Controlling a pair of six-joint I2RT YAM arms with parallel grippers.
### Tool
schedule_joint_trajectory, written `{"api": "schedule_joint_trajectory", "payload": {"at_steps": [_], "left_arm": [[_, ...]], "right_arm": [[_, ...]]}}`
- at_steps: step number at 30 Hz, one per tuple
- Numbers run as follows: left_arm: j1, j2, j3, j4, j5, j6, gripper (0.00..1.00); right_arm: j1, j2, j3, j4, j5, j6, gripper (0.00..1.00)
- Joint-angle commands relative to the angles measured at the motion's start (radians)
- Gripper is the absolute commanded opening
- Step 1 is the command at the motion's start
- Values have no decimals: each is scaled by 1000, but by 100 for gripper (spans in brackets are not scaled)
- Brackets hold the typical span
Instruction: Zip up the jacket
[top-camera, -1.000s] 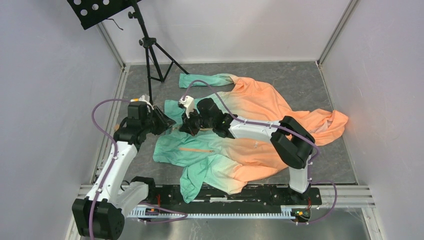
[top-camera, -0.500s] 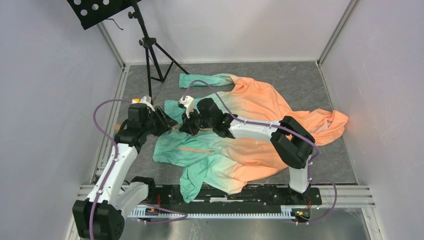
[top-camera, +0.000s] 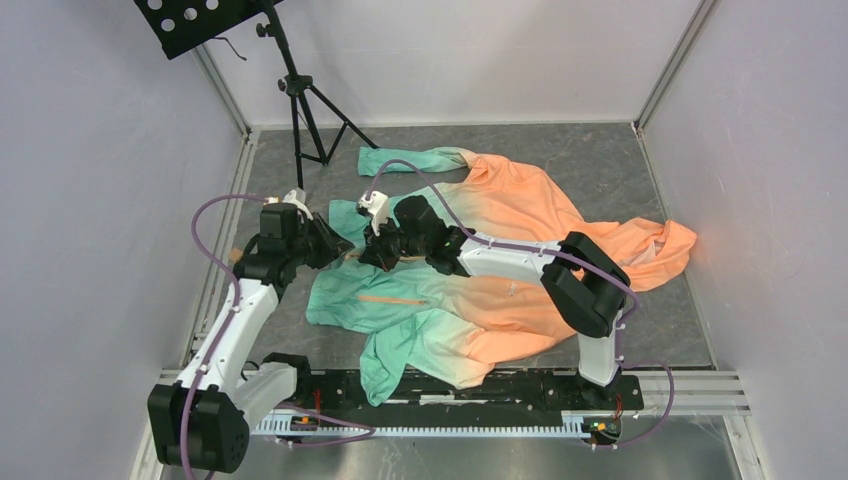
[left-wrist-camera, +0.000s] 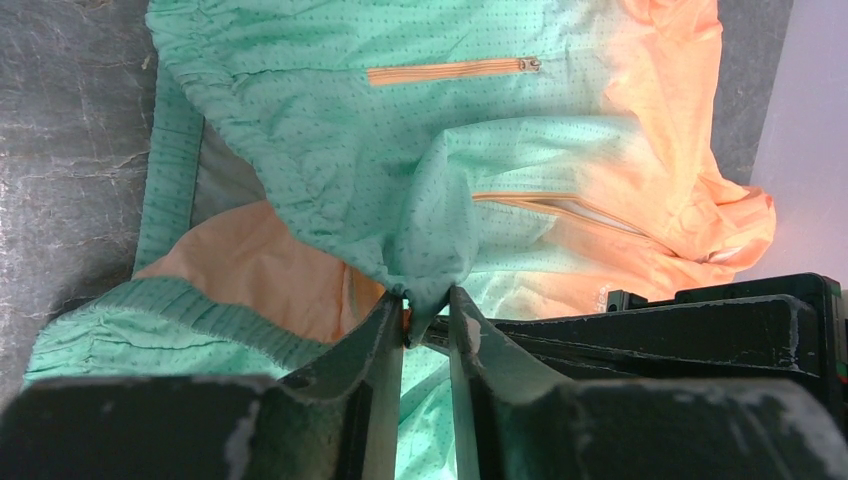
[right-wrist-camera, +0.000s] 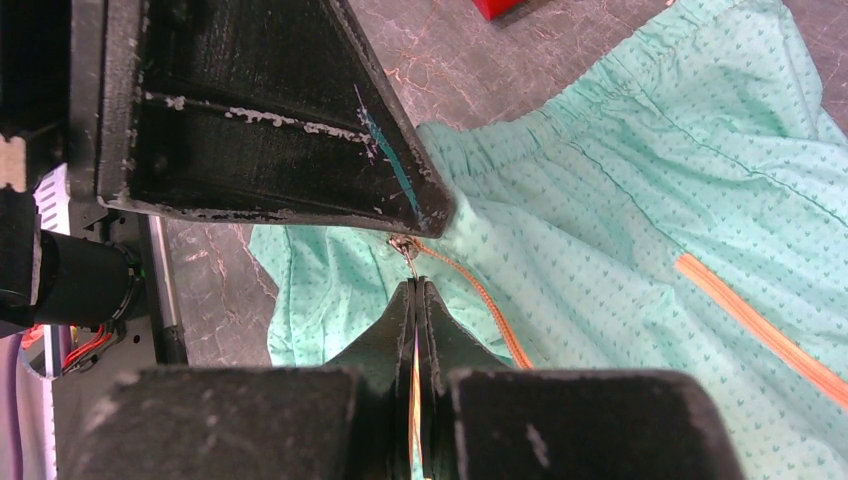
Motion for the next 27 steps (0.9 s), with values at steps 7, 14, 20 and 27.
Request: {"api": "schedule_joint_trajectory", "payload": {"at_steps": [7, 14, 20, 27], "left_arm": [[4, 13, 20, -8, 9, 82, 11], [5, -12, 51, -75, -7, 109, 2], [5, -51, 60, -71, 31, 36, 2], [5, -19, 90, -89, 36, 32, 2]], "right_arm": [[-26, -14, 25, 63, -13, 45, 0], [-30, -35, 46, 2, 78, 14, 0], [-5, 15, 109, -118, 188, -37, 0], [-29, -49, -3, -11, 29, -20, 2]]}}
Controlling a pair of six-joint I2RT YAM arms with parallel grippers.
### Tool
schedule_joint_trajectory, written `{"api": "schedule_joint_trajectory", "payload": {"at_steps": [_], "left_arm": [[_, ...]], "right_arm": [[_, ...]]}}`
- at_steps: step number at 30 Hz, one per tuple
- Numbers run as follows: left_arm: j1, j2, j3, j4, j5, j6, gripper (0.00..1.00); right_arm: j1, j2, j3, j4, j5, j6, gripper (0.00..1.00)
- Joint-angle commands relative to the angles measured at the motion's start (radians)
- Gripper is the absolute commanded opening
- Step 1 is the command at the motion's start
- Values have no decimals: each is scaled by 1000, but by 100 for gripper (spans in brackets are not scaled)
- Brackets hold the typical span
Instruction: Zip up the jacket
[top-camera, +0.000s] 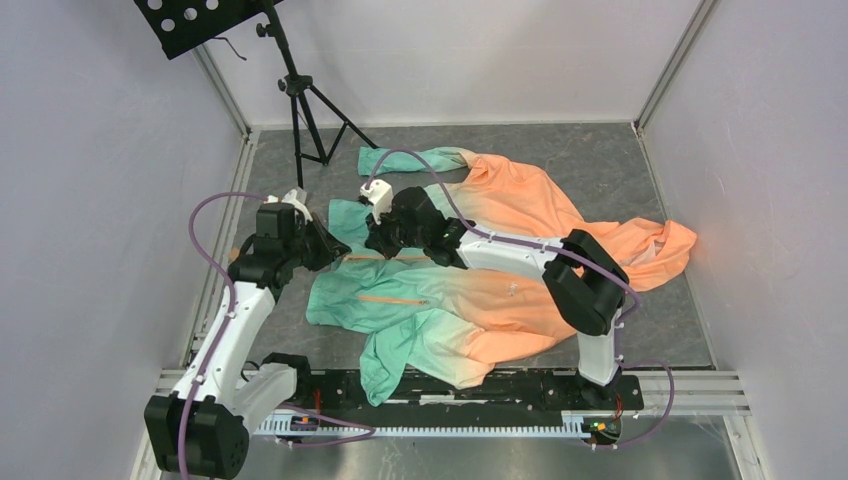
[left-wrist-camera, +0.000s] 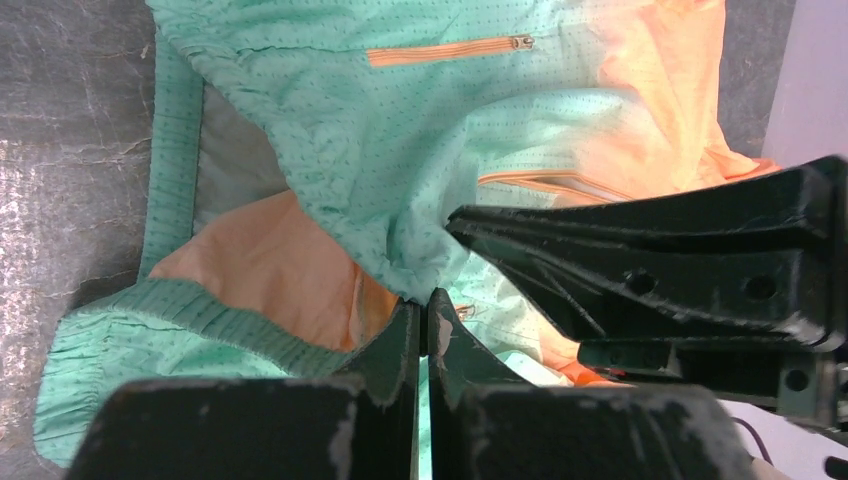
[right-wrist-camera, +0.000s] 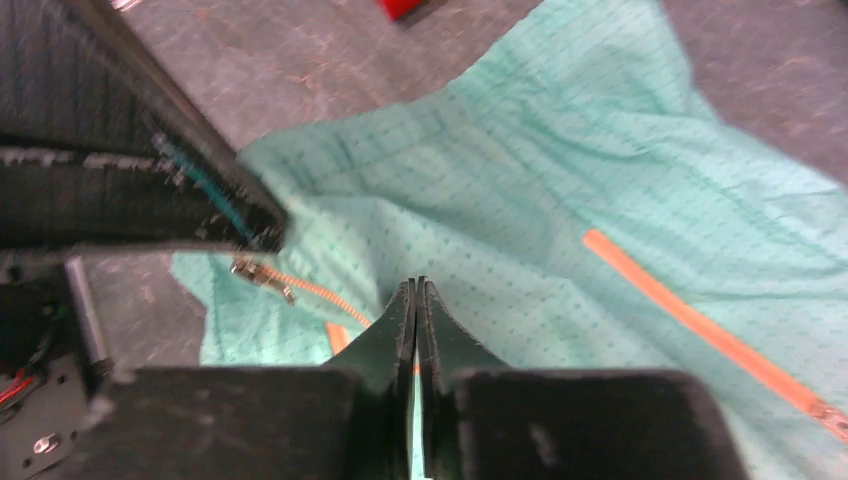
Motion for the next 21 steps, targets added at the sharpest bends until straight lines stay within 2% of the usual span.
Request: {"api": "schedule_joint_trajectory", "payload": {"at_steps": [1, 2, 3, 7, 11, 16, 21], "left_arm": [[5, 19, 56, -6, 15, -17, 2], [5, 22, 62, -7, 15, -16, 2], [5, 24, 67, -9, 12, -16, 2], [6, 32, 76, -14, 9, -11, 2], [6, 32, 82, -23, 16, -8, 2], [6, 25, 98, -35, 22, -6, 2], [6, 23, 106, -46, 23, -8, 2]], "right_arm": [[-15, -96, -123, 134, -161, 11, 17], [-14, -125, -166, 176, -185, 15, 28], [-13, -148, -210, 223, -213, 31, 35], [-22, -142, -270, 312, -275, 100, 46], [-31, -163, -324, 420, -287, 156, 54], [-44, -82, -259, 457, -332, 299, 55], [-70, -138, -307, 487, -230, 334, 61]]}}
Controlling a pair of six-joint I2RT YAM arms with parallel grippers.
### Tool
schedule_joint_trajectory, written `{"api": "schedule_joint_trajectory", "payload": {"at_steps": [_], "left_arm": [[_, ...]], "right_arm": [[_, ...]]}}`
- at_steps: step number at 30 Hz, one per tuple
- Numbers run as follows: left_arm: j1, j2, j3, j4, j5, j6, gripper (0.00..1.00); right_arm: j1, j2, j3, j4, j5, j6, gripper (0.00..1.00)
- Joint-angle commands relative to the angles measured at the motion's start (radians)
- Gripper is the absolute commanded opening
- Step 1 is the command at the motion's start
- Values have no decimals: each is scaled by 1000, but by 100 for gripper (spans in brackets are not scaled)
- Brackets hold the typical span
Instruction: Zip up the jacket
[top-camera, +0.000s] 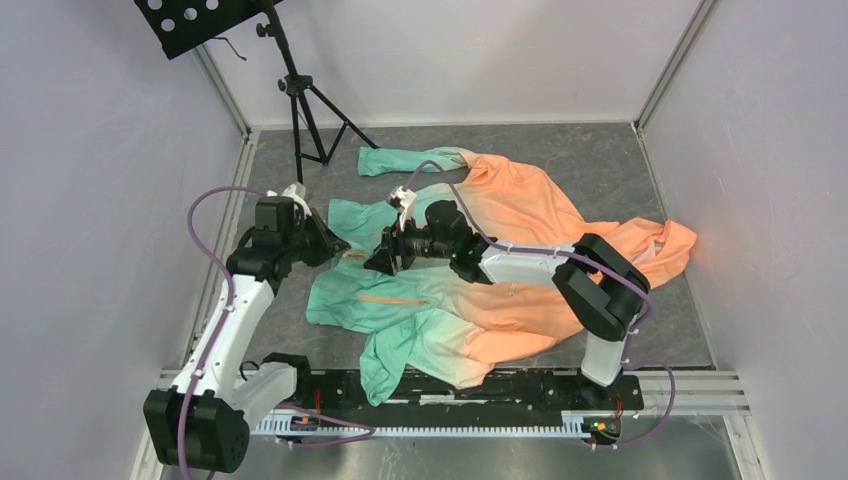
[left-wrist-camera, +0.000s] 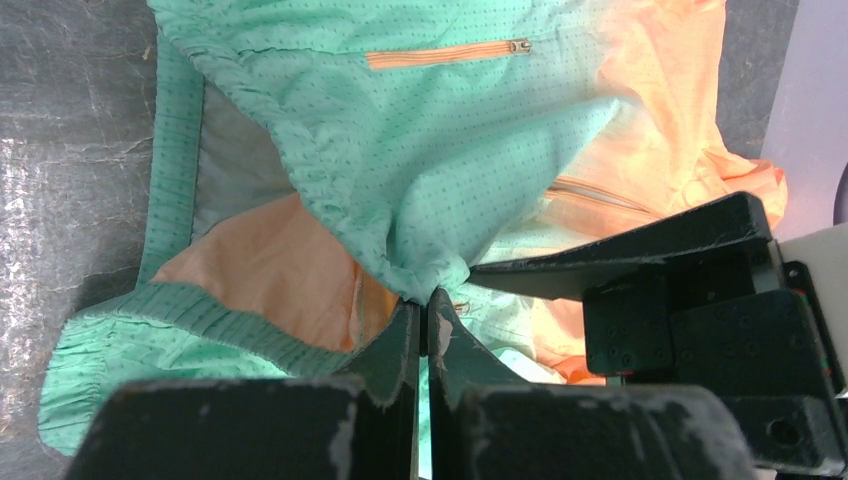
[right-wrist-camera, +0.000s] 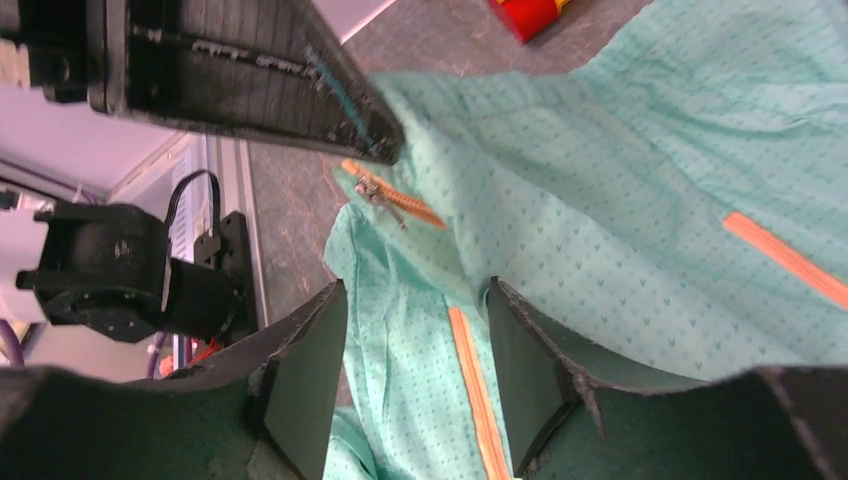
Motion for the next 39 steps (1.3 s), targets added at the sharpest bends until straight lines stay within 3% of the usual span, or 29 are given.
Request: {"api": "schedule_joint_trajectory", "payload": {"at_steps": [1, 5, 8, 14, 21, 39], "left_arm": [[6, -12, 47, -2, 23, -8, 2], [6, -4, 51, -11, 13, -3, 2], [6, 0, 53, -12, 16, -9, 2], [6, 1, 51, -14, 17, -28, 2], [6, -1, 53, -15, 28, -36, 2], [6, 0, 56, -12, 48, -39, 2]], "right_arm": [[-20, -55, 3, 55, 60, 35, 63], [-21, -116, 3, -33, 131, -34, 71], [-14, -96, 14, -32, 51, 16, 67], [-2, -7, -4, 160, -79, 176, 54], [-2, 77, 23, 251, -123, 250, 59], [-1, 185, 118, 319, -168, 321, 55]]}}
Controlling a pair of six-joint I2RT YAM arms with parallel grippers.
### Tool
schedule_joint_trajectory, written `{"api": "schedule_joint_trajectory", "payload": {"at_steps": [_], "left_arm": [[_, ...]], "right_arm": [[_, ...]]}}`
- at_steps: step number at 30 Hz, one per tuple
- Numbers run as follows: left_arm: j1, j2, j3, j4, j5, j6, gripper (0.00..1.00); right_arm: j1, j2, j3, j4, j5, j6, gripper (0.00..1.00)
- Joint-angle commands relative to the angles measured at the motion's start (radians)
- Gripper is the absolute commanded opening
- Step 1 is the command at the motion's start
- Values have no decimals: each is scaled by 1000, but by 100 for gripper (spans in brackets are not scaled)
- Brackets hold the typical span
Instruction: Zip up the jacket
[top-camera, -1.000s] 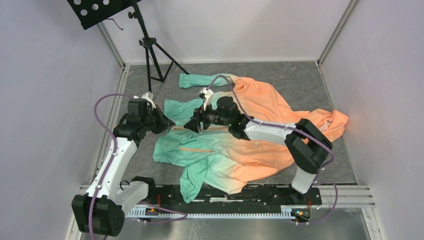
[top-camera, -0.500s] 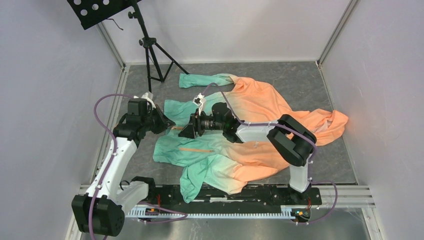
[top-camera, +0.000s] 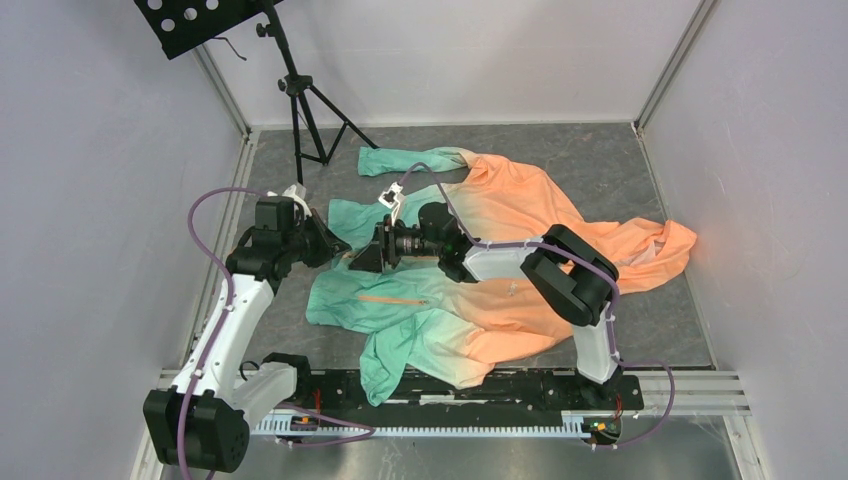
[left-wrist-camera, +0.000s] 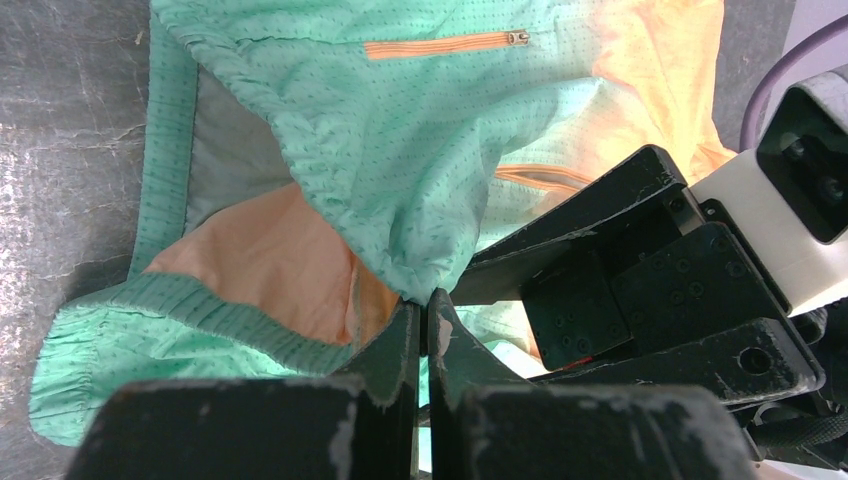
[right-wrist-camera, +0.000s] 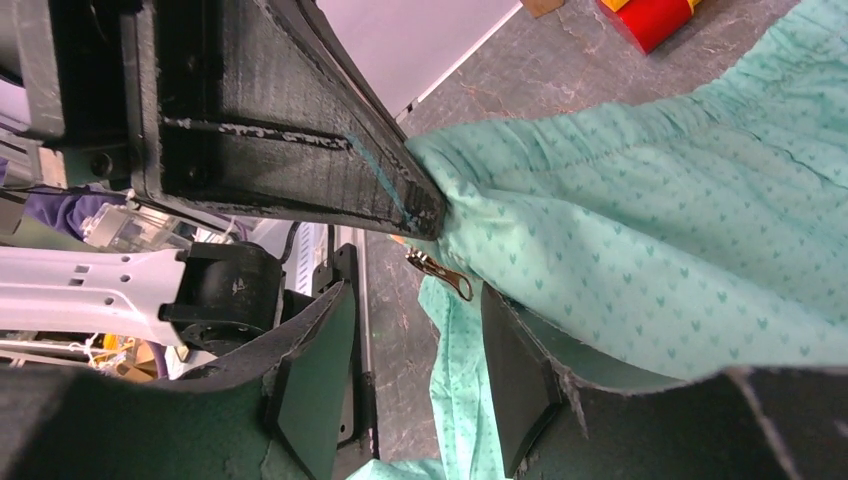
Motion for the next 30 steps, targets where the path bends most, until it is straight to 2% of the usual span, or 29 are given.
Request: {"api": "schedule_joint_trajectory", "payload": {"at_steps": [1, 8, 13, 25, 30], "left_arm": [[5, -1, 46, 10, 40, -28, 2], [6, 1, 46, 11, 40, -28, 2], [7, 3, 47, 13, 43, -28, 2], [6, -3, 44, 11, 42, -33, 2], [6, -5, 44, 10, 40, -36, 2]], "right_arm": [[2, 18, 56, 57, -21, 12, 53], [3, 28, 67, 57, -27, 15, 40], [3, 29, 70, 46, -9, 4, 39], [10, 20, 87, -24, 59, -51, 27], [13, 10, 85, -27, 88, -57, 19]]}}
